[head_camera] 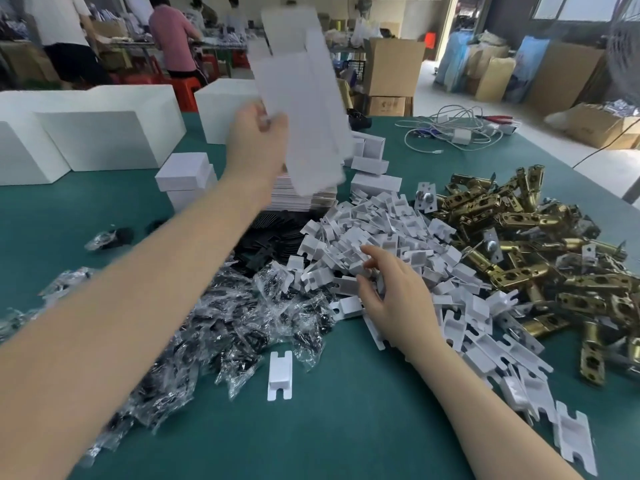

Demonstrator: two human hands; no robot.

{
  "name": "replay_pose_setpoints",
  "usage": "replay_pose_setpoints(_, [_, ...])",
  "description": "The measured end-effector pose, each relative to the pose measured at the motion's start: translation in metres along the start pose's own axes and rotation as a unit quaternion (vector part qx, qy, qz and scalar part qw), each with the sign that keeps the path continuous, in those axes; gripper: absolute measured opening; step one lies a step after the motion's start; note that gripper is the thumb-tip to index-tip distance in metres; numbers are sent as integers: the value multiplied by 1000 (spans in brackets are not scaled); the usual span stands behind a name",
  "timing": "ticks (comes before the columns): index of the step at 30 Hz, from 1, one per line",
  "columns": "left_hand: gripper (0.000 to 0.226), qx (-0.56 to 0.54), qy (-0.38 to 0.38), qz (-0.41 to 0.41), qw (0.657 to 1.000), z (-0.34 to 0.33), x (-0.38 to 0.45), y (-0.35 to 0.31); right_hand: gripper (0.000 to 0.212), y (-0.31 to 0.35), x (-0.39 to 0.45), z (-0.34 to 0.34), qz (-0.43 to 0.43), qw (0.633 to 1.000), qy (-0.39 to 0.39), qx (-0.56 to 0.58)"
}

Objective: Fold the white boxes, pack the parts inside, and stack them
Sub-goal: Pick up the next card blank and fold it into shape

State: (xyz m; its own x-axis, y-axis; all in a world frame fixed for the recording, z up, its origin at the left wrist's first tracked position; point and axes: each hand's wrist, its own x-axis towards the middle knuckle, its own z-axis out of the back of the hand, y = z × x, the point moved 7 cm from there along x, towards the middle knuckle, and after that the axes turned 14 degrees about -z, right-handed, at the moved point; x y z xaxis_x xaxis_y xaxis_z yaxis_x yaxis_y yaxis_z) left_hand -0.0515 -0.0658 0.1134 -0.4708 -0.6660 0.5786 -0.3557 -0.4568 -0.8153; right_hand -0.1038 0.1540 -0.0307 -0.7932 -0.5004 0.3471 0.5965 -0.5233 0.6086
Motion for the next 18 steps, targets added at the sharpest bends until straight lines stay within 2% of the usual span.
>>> replay_pose_setpoints(2, [12, -156, 17, 126, 979, -14, -49, 10, 40, -1, -1, 2, -12, 1000, 1, 26])
replay_pose_setpoints(4, [13, -175, 30, 179, 968, -18, -93, 25, 33, -5, -2, 10, -37, 996, -24, 76])
replay_pose_setpoints(7, [12, -143, 19, 189, 971, -14, -130, 49, 27, -13, -6, 26, -72, 980, -91, 162])
replay_pose_setpoints(9, [16, -115, 26, 178, 977, -12, -140, 62, 26, -16, -8, 32, -79, 971, -110, 197])
replay_pose_setpoints(12, [20, -121, 52, 186, 974, -15, -152, 78, 26, -17, -6, 28, -76, 977, -81, 183])
replay_pose_setpoints(15, [17, -207, 37, 246, 946, -17, -161, 89, 29, -15, -3, 20, -53, 991, -51, 107])
replay_pose_setpoints(18, [20, -262, 23, 272, 926, -17, -165, 96, 36, -4, -5, 12, 5, 997, -17, 81])
